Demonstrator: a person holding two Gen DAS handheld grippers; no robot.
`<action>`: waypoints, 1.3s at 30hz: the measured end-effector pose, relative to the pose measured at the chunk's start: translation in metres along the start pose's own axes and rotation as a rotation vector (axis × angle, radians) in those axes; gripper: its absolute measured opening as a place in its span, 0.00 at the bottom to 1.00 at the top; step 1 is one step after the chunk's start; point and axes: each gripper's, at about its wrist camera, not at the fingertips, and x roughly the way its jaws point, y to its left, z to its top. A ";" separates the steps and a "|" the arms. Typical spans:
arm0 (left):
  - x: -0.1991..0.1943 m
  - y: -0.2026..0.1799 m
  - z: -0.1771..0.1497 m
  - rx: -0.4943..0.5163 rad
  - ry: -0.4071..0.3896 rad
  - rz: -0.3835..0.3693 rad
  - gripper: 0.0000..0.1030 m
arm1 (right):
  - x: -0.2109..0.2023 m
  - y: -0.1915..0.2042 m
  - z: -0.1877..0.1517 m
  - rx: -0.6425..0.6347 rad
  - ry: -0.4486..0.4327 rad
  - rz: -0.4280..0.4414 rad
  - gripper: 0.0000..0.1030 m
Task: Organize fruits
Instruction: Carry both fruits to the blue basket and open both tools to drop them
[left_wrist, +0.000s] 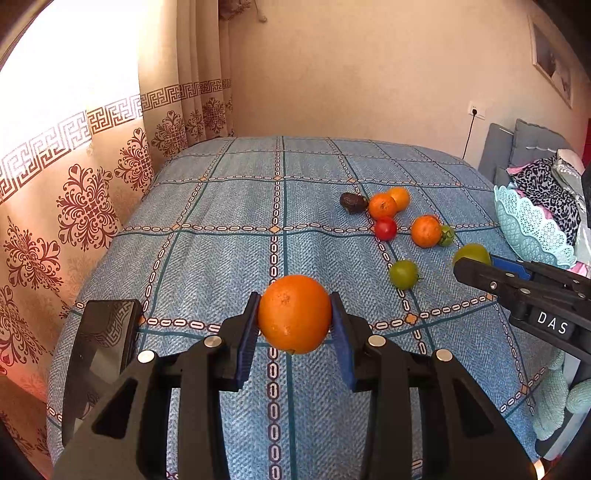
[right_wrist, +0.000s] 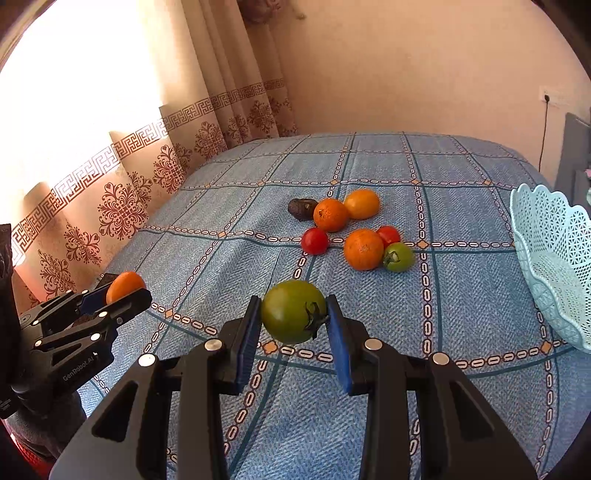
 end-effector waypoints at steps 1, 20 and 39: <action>-0.002 -0.004 0.004 0.008 -0.012 -0.004 0.37 | -0.005 -0.004 0.002 0.008 -0.013 -0.010 0.34; -0.027 -0.113 0.078 0.146 -0.179 -0.214 0.37 | -0.097 -0.116 0.034 0.206 -0.246 -0.279 0.34; 0.000 -0.240 0.127 0.238 -0.154 -0.421 0.37 | -0.120 -0.197 0.030 0.338 -0.268 -0.548 0.34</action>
